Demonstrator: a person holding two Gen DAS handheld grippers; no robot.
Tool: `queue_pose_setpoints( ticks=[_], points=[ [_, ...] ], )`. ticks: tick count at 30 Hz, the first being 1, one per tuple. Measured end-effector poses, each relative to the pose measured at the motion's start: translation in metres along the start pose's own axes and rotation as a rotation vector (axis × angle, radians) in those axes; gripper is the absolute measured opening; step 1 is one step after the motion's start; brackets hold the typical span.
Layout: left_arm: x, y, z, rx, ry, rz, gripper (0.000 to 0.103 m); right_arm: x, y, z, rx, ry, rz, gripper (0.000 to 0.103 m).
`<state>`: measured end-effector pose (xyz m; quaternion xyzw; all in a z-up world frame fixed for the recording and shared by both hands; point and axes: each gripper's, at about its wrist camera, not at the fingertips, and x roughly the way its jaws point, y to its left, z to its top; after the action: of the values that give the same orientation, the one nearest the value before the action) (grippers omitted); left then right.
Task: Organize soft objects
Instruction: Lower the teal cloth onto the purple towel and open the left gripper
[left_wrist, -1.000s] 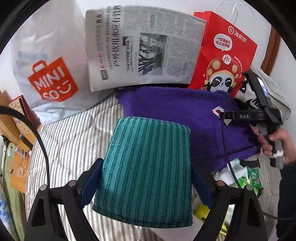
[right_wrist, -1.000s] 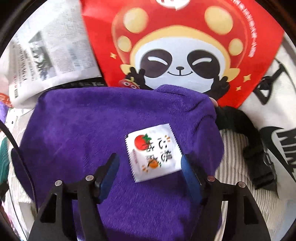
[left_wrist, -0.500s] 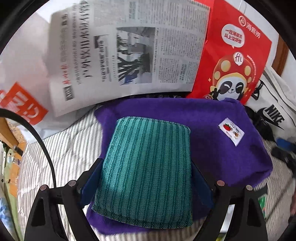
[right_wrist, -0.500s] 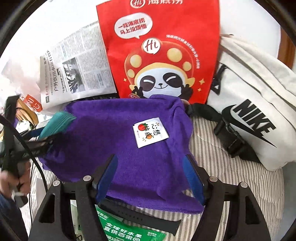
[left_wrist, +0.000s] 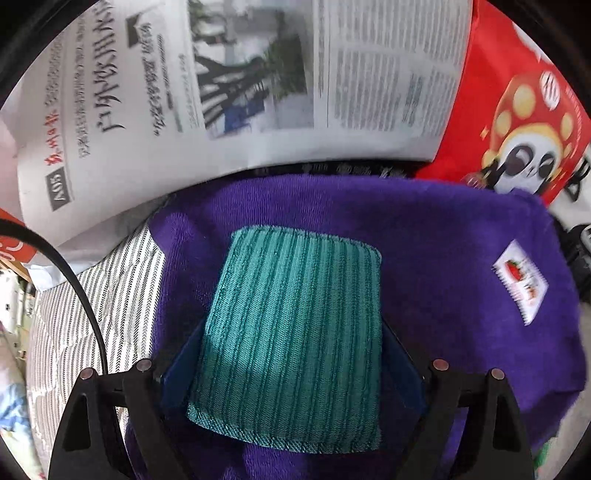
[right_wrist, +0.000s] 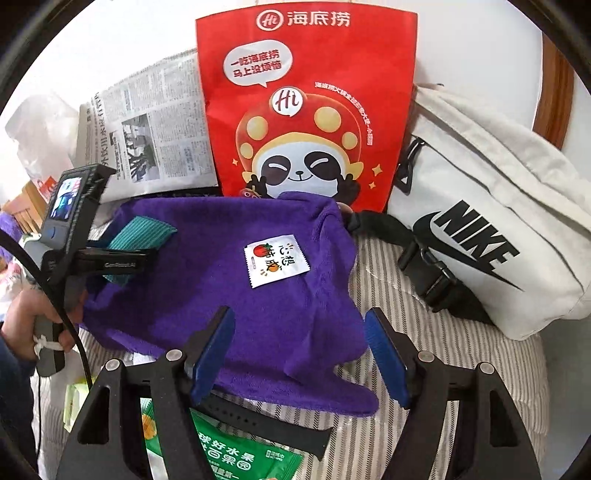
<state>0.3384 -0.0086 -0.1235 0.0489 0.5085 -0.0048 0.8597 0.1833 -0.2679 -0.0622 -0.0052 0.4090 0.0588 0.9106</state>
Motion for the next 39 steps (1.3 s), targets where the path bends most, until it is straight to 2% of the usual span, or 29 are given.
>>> queue_pose_setpoints(
  ticks=[9,16,24,28,33,39],
  points=[
    [0.0,-0.009,0.003,-0.004,0.031,0.001,0.092,-0.019,0.006,-0.002,-0.016,-0.017,0.035,0.073],
    [0.001,-0.009,-0.002,0.023,0.053,-0.024,0.099,-0.033,0.013,-0.017,-0.024,0.017,0.001,0.073],
    [-0.01,-0.023,-0.02,0.038,0.097,-0.068,0.1,-0.053,0.02,-0.034,-0.035,0.044,-0.013,0.073],
    [-0.024,-0.027,-0.035,0.036,0.094,-0.107,0.1,-0.063,0.022,-0.04,-0.025,0.04,-0.012,0.074],
    [-0.044,-0.035,-0.052,0.055,0.081,-0.108,0.1,-0.07,0.022,-0.046,0.004,0.045,-0.005,0.074],
    [-0.084,-0.02,-0.07,0.039,0.045,-0.102,0.1,-0.076,0.023,-0.051,0.017,0.048,-0.003,0.074]
  ],
)
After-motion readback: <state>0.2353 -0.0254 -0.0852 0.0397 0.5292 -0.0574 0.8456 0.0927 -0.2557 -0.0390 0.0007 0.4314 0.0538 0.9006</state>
